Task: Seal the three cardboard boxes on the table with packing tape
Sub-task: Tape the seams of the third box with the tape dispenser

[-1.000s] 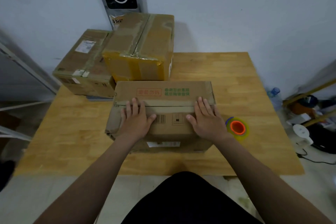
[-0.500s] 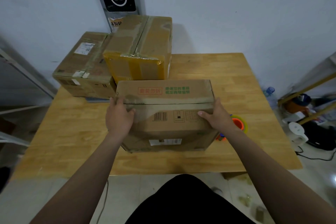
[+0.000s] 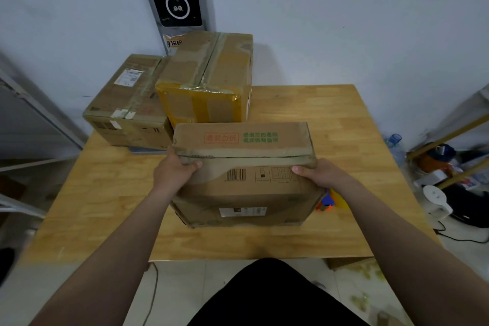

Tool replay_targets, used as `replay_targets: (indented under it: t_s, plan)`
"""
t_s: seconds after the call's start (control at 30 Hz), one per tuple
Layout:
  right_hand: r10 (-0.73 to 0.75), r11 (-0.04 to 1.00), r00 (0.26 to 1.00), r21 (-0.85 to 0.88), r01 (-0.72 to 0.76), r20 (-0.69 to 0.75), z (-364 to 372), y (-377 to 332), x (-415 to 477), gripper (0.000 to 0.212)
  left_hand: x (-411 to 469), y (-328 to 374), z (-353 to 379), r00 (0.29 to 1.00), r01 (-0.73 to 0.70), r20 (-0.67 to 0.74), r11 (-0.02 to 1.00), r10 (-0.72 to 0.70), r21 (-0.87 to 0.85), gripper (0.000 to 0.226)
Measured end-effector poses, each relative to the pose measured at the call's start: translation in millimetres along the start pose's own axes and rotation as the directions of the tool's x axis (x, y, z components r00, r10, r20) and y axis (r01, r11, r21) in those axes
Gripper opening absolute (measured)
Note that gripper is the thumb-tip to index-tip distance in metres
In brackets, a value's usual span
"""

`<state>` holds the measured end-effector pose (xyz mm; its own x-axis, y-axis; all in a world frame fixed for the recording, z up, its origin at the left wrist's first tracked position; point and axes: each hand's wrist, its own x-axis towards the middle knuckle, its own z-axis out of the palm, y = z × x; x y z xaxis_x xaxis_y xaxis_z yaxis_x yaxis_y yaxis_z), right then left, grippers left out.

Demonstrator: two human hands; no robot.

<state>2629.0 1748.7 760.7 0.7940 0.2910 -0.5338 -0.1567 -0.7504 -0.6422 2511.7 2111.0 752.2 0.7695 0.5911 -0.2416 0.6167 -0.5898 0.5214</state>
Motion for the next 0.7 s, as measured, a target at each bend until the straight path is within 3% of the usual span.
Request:
replay_targets:
  t_s: [0.1, 0.2, 0.27, 0.3, 0.33, 0.4, 0.47, 0.57, 0.7]
  plan:
    - [0.061, 0.992, 0.997, -0.112, -0.066, -0.047, 4, -4, 2, 0.111, 2, -4, 2, 0.999, 0.029, 0.037, 0.997, -0.026, -0.066, 0.095]
    - [-0.038, 0.955, 0.980, -0.296, -0.021, -0.194, 16, -7, -5, 0.100, 4, -12, 1, 0.995, 0.074, 0.084, 0.986, -0.062, -0.149, 0.098]
    - [-0.214, 0.849, 0.947, -0.525, 0.059, -0.240, 24, -16, -14, 0.088, 3, -12, -2, 0.989, 0.115, 0.113, 0.975, -0.094, -0.192, 0.098]
    - [-0.299, 0.800, 0.932, -0.587, 0.126, -0.206, 27, -22, -19, 0.082, -1, -10, -3, 0.992, 0.095, 0.096, 0.987, -0.082, -0.133, 0.093]
    - [-0.362, 0.762, 0.921, -0.616, 0.201, -0.147, 31, -30, -23, 0.076, -8, -4, -2, 0.998, 0.021, 0.056, 1.000, -0.021, 0.010, 0.084]
    - [-0.430, 0.699, 0.903, -0.633, 0.332, -0.001, 43, -47, -28, 0.069, -26, 15, 7, 0.966, -0.253, 0.028, 0.924, 0.255, 0.287, 0.064]
    - [-0.428, 0.673, 0.895, -0.617, 0.408, 0.126, 59, -61, -30, 0.068, -45, 40, 24, 0.881, -0.469, 0.213, 0.835, 0.422, 0.286, 0.056]
    - [-0.352, 0.694, 0.920, -0.611, 0.380, 0.172, 81, -68, -24, 0.066, -63, 58, 51, 0.821, -0.540, 0.388, 0.793, 0.420, 0.284, 0.057]
    - [-0.293, 0.694, 0.951, -0.664, 0.280, 0.096, 80, -61, -17, 0.067, -62, 57, 58, 0.867, -0.482, 0.336, 0.792, 0.368, 0.375, 0.060]
